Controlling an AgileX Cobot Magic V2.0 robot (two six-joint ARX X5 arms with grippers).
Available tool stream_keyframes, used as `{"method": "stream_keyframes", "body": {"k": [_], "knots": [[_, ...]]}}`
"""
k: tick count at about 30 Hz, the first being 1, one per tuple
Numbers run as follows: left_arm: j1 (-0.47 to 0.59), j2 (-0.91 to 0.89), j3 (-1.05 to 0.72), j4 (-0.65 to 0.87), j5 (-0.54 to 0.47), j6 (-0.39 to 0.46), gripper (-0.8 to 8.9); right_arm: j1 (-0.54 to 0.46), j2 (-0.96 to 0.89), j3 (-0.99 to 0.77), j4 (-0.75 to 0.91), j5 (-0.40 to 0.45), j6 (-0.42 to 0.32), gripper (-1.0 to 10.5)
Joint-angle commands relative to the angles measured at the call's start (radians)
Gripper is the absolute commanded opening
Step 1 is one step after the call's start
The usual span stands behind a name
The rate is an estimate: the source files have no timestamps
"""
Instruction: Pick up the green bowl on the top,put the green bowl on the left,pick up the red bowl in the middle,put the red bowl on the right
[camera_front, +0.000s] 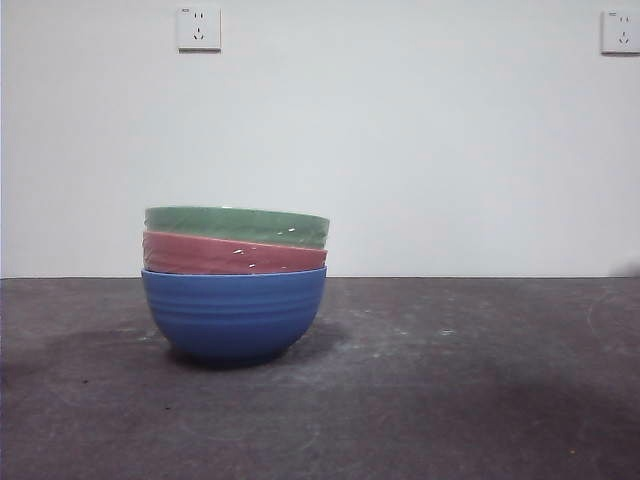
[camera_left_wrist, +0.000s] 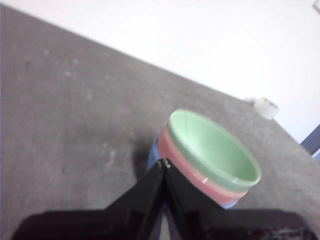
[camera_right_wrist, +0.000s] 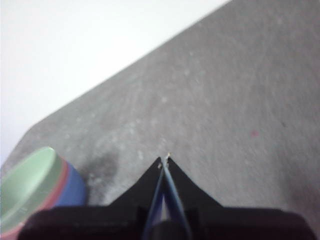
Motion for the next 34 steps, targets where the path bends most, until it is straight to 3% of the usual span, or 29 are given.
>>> {"method": "stream_keyframes", "body": {"k": [1, 7, 18, 22, 24, 26, 29, 30, 34], "knots": [[0.002, 0.067, 0.067, -0.01, 0.005, 0.02, -0.06, 0.002, 0.054, 0.089, -0.028, -0.002, -0.045, -0.1], [0.002, 0.262, 0.254, -0.019, 0.025, 0.142, -0.06, 0.002, 0.213, 0.297, -0.091, -0.01, -0.191, -0.1], [-0.001, 0.647, 0.606, -0.181, 0.311, 0.446, -0.06, 0.002, 0.565, 0.639, -0.243, -0.204, -0.563, 0.0], [-0.021, 0.774, 0.715, -0.297, 0.367, 0.551, -0.03, 0.002, 0.679, 0.71, -0.309, -0.3, -0.674, 0.0], [-0.041, 0.828, 0.762, -0.359, 0.367, 0.595, 0.0, 0.002, 0.728, 0.731, -0.324, -0.337, -0.698, 0.3], [-0.068, 0.869, 0.793, -0.392, 0.362, 0.618, 0.45, 0.003, 0.758, 0.736, -0.322, -0.342, -0.696, 1.6], [-0.119, 0.911, 0.814, -0.398, 0.309, 0.621, 3.47, 0.003, 0.792, 0.736, -0.322, -0.341, -0.688, 2.6], [-0.14, 0.925, 0.819, -0.399, 0.291, 0.621, 3.81, 0.003, 0.8, 0.736, -0.322, -0.341, -0.682, 2.6], [-0.255, 0.993, 0.838, -0.399, 0.248, 0.621, 3.76, 0.004, 0.813, 0.736, -0.322, -0.342, -0.671, 2.6]]}}
